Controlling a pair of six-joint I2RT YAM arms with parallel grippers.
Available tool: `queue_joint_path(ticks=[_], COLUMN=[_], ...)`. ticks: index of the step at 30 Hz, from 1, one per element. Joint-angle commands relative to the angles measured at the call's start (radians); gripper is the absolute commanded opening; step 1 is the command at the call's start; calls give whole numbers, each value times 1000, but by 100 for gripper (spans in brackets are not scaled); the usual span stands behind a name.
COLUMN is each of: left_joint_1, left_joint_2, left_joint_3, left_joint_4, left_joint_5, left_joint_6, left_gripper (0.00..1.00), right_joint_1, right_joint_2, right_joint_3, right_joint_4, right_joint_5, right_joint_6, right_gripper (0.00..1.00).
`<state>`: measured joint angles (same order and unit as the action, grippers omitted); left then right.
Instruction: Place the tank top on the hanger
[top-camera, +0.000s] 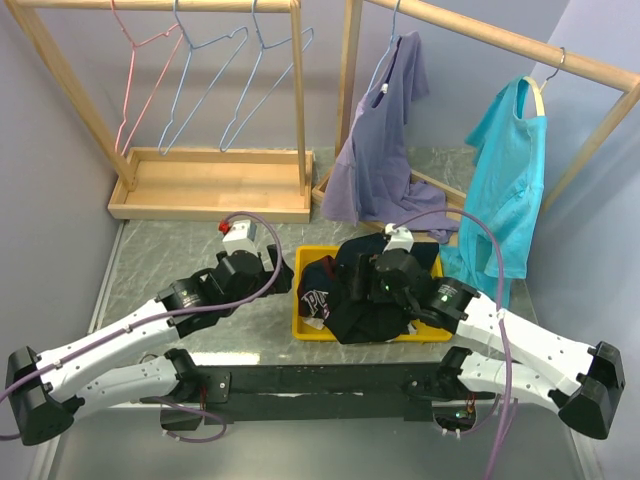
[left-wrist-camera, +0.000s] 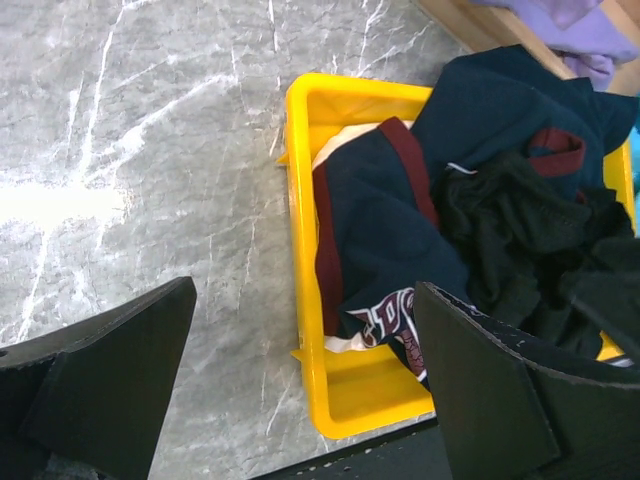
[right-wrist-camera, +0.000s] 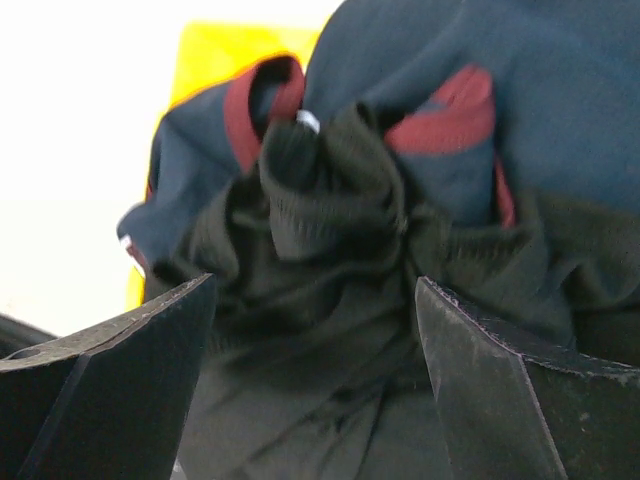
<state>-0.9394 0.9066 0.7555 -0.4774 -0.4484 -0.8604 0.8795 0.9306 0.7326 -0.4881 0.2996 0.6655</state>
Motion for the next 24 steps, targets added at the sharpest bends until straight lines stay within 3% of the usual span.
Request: queue_joint_path(ticks=[1,5,8,9,11,12,14,19,24], left_joint_1=[4,4,4,4,5,4,5,16,28], left_joint_2=[-32,-49,-38,-34,-26,-28,-35,-43,-37], left_joint_3=[5,-16,-24,-19,1,13,31,143,304], left_joint_4=[2,17,19,14,2,-10,-24,-72,-105], left_joint_5=[-3,16,20,22,23,17,-1,-44,-104], left_joint_6=[-20,-29,-37,-35,-34,-31,-23,14,64], left_gripper=[97,97,97,97,97,97,97,97,97], right_joint_1=[44,59,70,72,75,72,72,73,72], right_joint_2=[-35,-27,0,8,30,37,42,68,178], right_joint_3=[-10,-35,-36,-30,11,34,124,407,822], right_joint_4=[-75,-43,3,8,-6,-18,-64,-150,-173], right_joint_5=[36,24,4,1,9,12,45,131,130], right_joint_6=[39,57,66,62,39,31,10,-81,-182], right_gripper=[86,82,69,55,43,23,0,0,0])
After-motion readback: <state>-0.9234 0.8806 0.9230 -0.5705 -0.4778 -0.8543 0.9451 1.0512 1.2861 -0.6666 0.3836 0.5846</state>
